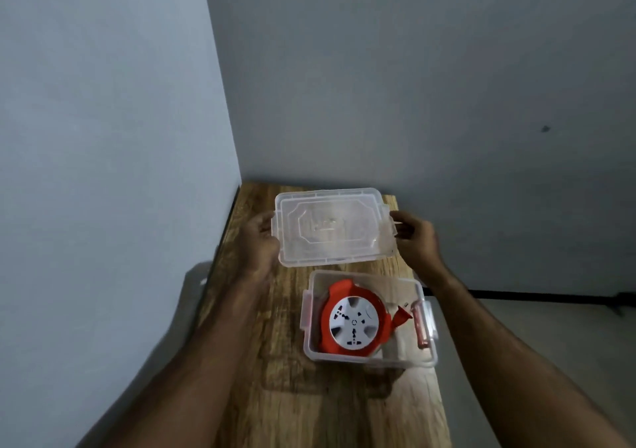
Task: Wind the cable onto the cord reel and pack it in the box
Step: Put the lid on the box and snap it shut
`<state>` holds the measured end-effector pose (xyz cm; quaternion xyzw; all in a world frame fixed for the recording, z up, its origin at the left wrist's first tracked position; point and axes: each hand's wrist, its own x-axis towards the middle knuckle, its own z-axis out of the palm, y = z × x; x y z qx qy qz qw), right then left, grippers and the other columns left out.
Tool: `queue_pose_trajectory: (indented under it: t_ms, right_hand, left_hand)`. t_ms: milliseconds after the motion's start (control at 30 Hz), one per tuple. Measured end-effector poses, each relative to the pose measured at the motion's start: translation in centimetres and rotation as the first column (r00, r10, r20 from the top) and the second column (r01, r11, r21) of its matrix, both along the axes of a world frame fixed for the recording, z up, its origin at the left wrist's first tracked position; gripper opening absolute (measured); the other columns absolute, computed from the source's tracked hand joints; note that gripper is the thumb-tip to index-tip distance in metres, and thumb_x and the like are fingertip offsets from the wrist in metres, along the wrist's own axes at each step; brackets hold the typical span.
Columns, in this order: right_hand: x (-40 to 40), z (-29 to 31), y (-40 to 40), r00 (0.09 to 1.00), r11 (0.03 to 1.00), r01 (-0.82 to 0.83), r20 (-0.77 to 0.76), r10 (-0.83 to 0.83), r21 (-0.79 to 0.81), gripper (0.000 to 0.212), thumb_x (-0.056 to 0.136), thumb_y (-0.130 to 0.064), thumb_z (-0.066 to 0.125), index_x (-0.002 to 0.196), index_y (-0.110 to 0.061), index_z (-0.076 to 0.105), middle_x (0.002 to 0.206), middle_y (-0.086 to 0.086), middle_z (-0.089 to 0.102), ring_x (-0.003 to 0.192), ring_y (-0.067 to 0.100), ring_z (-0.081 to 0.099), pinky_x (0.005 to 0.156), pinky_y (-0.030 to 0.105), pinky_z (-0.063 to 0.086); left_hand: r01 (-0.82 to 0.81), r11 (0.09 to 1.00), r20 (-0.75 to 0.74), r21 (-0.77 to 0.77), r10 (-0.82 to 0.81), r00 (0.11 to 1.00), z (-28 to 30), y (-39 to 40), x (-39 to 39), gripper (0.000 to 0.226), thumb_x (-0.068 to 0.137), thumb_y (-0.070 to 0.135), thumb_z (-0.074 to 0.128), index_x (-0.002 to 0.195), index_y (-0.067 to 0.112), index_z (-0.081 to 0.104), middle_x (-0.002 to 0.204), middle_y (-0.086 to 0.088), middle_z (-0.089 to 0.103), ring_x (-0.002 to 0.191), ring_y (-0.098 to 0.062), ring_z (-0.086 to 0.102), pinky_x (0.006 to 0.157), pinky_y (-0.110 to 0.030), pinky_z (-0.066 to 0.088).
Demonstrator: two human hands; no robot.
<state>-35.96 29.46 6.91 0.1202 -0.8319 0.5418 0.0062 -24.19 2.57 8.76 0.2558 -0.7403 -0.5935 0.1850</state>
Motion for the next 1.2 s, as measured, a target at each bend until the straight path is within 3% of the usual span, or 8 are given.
queue_pose_trajectory:
  t_ms: [133,233,333,533,667,933,1067,1200]
  right_hand:
    - [1.8,-1.3,2.4,0.977,0.996,0.062,-0.210,-0.045,0.072,0.047,0.076,0.018,0.074,0.116,-0.007,0.072,0.099,-0.002,0.064,0.088,0.022,0.067,0.079,0.027,0.060]
    - [3.5,-1.4,3.6,0.966,0.998,0.053,-0.256,-0.041,0.039,0.040,0.078,0.011,0.078,0.112,-0.011,0.073,0.102,0.000,0.065,0.091,0.016,0.067,0.080,0.024,0.059]
    - [4.6,-0.8,4.1,0.961,0.998,0.022,-0.275,-0.039,-0.066,0.032,0.082,0.003,0.077,0.112,-0.008,0.072,0.105,0.007,0.066,0.096,0.013,0.068,0.083,0.024,0.059]
    - [6.4,-0.3,5.3,0.955,0.986,0.149,-0.249,-0.164,-0.079,0.020,0.089,-0.022,0.076,0.108,-0.018,0.072,0.095,0.010,0.070,0.087,0.027,0.071,0.073,0.044,0.063]
    - [6.9,-1.3,6.6,0.940,0.963,0.268,-0.223,-0.257,0.021,0.031,0.087,-0.036,0.076,0.103,-0.010,0.077,0.086,0.004,0.074,0.075,0.020,0.072,0.065,0.046,0.063]
    - [10.4,-3.7,8.7,0.934,0.887,0.305,-0.293,-0.206,0.347,0.026,0.083,-0.034,0.073,0.071,-0.011,0.076,0.057,0.001,0.066,0.047,0.013,0.063,0.046,0.036,0.056]
    - [11.3,-4.9,9.4,0.946,0.873,0.278,-0.270,-0.178,0.399,0.029,0.083,-0.037,0.075,0.069,-0.012,0.076,0.056,0.000,0.066,0.046,0.010,0.062,0.045,0.032,0.055]
    - [12.0,-4.7,9.1,0.957,0.886,0.250,-0.240,-0.164,0.390,0.025,0.085,-0.029,0.077,0.067,-0.011,0.076,0.054,-0.001,0.065,0.044,0.004,0.059,0.041,0.012,0.041]
  left_hand:
    - [-0.007,0.998,-0.078,-0.055,0.003,0.997,-1.0,0.0,1.8,0.039,0.085,0.012,0.081,0.123,0.011,0.073,0.113,0.001,0.076,0.096,-0.012,0.074,0.066,-0.012,0.057]
    - [-0.004,0.984,-0.085,-0.179,-0.011,0.996,-1.8,0.2,2.7,0.038,0.084,0.005,0.081,0.121,0.006,0.074,0.112,0.000,0.075,0.099,-0.013,0.073,0.067,-0.010,0.056]
    - [-0.013,0.989,-0.104,-0.148,-0.002,0.995,-1.8,0.7,2.9,0.029,0.087,-0.001,0.075,0.116,0.002,0.074,0.103,0.004,0.075,0.101,-0.018,0.073,0.068,-0.011,0.056]
    - [0.001,0.947,-0.060,-0.320,-0.021,0.998,-0.9,3.2,3.8,0.026,0.090,0.034,0.076,0.093,0.008,0.080,0.081,0.000,0.077,0.069,-0.012,0.071,0.060,-0.026,0.058]
    - [0.109,0.939,0.121,-0.328,-0.073,0.990,-1.0,4.0,4.2,0.036,0.093,0.038,0.071,0.065,0.016,0.066,0.060,0.003,0.067,0.050,-0.009,0.064,0.044,-0.016,0.043]
    - [0.249,0.886,0.337,-0.391,-0.114,0.934,-3.6,5.5,6.3,0.047,0.092,0.039,0.073,0.056,0.012,0.061,0.054,-0.008,0.064,0.047,-0.022,0.062,0.051,-0.028,0.047]
    - [0.303,0.865,0.384,-0.400,-0.142,0.912,-4.5,5.7,7.2,0.049,0.092,0.041,0.071,0.053,0.015,0.059,0.048,-0.001,0.058,0.043,-0.017,0.056,0.050,-0.029,0.045]
    - [0.298,0.881,0.379,-0.367,-0.151,0.913,-5.3,5.6,7.6,0.048,0.091,0.041,0.072,0.056,0.010,0.063,0.047,0.002,0.055,0.042,-0.013,0.053,0.050,-0.024,0.035]
